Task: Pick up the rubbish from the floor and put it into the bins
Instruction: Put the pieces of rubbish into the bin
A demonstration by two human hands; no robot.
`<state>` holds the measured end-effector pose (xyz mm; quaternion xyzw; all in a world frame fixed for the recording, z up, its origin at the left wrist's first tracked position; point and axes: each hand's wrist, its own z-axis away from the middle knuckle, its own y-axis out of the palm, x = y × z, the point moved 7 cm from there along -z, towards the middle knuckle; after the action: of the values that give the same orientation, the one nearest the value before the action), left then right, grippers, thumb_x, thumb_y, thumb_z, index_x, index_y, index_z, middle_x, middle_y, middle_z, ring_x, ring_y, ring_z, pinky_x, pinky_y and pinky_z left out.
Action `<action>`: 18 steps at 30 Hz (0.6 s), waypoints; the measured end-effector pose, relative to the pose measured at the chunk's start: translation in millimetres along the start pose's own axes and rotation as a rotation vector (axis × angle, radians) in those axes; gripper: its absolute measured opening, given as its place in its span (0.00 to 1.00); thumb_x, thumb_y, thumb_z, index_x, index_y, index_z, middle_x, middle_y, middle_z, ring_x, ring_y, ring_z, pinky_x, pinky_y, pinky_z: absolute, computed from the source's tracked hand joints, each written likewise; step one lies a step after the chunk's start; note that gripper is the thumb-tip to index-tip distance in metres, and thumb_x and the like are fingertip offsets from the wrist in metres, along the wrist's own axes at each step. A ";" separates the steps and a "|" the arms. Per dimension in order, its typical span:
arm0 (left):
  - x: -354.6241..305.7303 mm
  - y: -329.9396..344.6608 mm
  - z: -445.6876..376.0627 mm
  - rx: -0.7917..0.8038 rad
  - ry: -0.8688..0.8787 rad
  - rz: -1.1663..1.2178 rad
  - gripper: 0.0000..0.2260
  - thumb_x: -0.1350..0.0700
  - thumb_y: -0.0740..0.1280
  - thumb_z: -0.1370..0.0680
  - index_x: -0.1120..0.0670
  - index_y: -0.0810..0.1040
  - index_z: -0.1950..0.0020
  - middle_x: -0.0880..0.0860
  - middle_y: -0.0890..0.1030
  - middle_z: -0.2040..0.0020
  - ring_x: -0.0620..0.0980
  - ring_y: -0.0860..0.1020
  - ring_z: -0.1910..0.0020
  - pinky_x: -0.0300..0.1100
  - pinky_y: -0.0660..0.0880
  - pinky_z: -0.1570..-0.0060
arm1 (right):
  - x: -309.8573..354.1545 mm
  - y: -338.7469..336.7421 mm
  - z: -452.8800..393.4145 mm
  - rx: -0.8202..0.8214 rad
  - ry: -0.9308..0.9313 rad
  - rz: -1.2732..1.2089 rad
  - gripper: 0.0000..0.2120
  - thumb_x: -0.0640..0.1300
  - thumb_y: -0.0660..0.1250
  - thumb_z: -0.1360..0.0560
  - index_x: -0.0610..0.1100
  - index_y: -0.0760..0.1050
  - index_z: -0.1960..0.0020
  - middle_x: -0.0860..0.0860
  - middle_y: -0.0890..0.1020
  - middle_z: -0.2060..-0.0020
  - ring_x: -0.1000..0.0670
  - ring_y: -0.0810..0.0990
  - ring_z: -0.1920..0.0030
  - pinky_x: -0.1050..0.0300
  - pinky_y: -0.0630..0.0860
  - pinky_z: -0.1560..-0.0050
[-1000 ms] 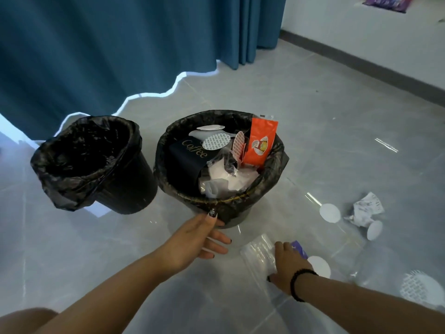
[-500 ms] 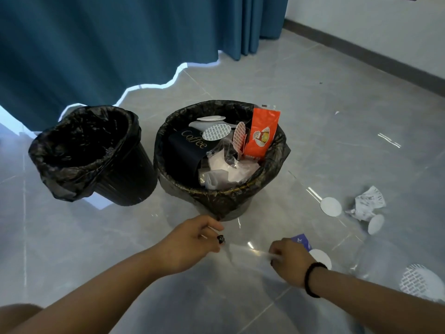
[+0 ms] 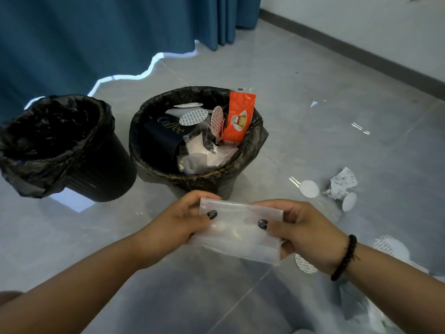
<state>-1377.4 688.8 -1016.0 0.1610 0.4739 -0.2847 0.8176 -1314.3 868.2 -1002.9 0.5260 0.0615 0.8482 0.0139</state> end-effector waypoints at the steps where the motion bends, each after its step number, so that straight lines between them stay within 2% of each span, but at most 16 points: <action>1: -1.5 2.6 0.2 0.005 0.007 0.051 0.11 0.63 0.63 0.21 0.51 0.78 0.42 0.52 0.83 0.53 0.49 0.82 0.58 0.42 0.78 0.61 | -0.4 -2.3 3.8 -0.015 0.003 -0.027 0.16 0.30 0.63 0.25 0.47 0.82 0.47 0.46 0.84 0.58 0.51 0.81 0.64 0.57 0.78 0.71; 3: -3.3 4.8 1.5 -0.004 0.009 0.142 0.11 0.65 0.61 0.21 0.53 0.80 0.46 0.53 0.83 0.54 0.49 0.82 0.59 0.43 0.79 0.63 | -5.3 -8.0 10.2 -0.043 0.021 -0.097 0.18 0.29 0.63 0.25 0.49 0.84 0.49 0.46 0.85 0.55 0.50 0.82 0.62 0.55 0.79 0.70; 5: -2.8 9.1 2.8 0.010 0.008 0.204 0.12 0.65 0.61 0.22 0.53 0.82 0.48 0.54 0.83 0.52 0.50 0.83 0.58 0.44 0.80 0.64 | -5.3 -11.1 18.3 -0.066 0.011 -0.092 0.20 0.28 0.62 0.25 0.49 0.84 0.51 0.48 0.85 0.57 0.51 0.83 0.62 0.56 0.80 0.68; 7: 1.3 14.6 5.3 0.064 -0.014 0.264 0.10 0.62 0.67 0.27 0.52 0.84 0.50 0.54 0.83 0.49 0.52 0.83 0.56 0.46 0.80 0.63 | 1.8 -12.8 26.5 -0.105 -0.085 0.105 0.22 0.24 0.61 0.27 0.47 0.85 0.53 0.51 0.86 0.60 0.56 0.82 0.64 0.64 0.77 0.67; 9: 2.0 21.3 9.8 0.134 -0.041 0.319 0.09 0.61 0.70 0.29 0.54 0.83 0.50 0.54 0.83 0.44 0.56 0.83 0.50 0.47 0.81 0.61 | 12.9 -9.9 34.5 -0.172 -0.205 0.390 0.23 0.23 0.63 0.30 0.49 0.85 0.56 0.54 0.85 0.54 0.61 0.82 0.57 0.70 0.75 0.59; 10: 0.4 24.1 11.0 0.145 -0.042 0.339 0.09 0.61 0.70 0.29 0.56 0.82 0.50 0.54 0.82 0.42 0.57 0.82 0.48 0.47 0.81 0.60 | 15.7 -7.9 38.0 -0.208 -0.239 0.493 0.22 0.26 0.66 0.30 0.52 0.85 0.57 0.56 0.83 0.51 0.62 0.81 0.53 0.72 0.74 0.55; 12: -3.3 25.7 10.5 0.101 -0.017 0.358 0.06 0.63 0.70 0.28 0.58 0.80 0.51 0.52 0.82 0.42 0.58 0.82 0.47 0.46 0.81 0.60 | 17.1 -4.4 43.2 -0.275 -0.271 0.566 0.16 0.33 0.71 0.31 0.55 0.84 0.57 0.60 0.81 0.48 0.63 0.80 0.51 0.72 0.74 0.55; 15: -5.3 23.4 6.9 -0.039 0.019 0.336 0.07 0.68 0.68 0.27 0.58 0.81 0.54 0.53 0.83 0.44 0.56 0.83 0.48 0.43 0.82 0.60 | 16.1 -4.1 44.7 -0.318 -0.252 0.533 0.11 0.45 0.75 0.33 0.55 0.84 0.52 0.61 0.81 0.48 0.62 0.80 0.57 0.70 0.73 0.60; 16: -5.0 23.0 6.2 -0.065 0.026 0.313 0.09 0.69 0.67 0.27 0.57 0.81 0.52 0.53 0.83 0.44 0.55 0.83 0.48 0.44 0.82 0.58 | 15.7 -5.5 43.6 -0.329 -0.242 0.503 0.12 0.47 0.75 0.32 0.56 0.83 0.50 0.58 0.83 0.51 0.60 0.79 0.62 0.69 0.73 0.61; 18: -6.2 22.7 7.1 -0.074 0.041 0.278 0.16 0.70 0.68 0.28 0.56 0.79 0.44 0.53 0.82 0.43 0.54 0.82 0.46 0.47 0.82 0.53 | 11.3 -10.6 41.8 -0.377 -0.214 0.399 0.14 0.45 0.74 0.31 0.58 0.81 0.48 0.50 0.83 0.64 0.54 0.75 0.72 0.66 0.75 0.64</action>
<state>-1360.9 704.8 -1007.3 0.2006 0.4736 -0.1475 0.8448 -1282.4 883.4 -975.7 0.6021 -0.2037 0.7704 -0.0493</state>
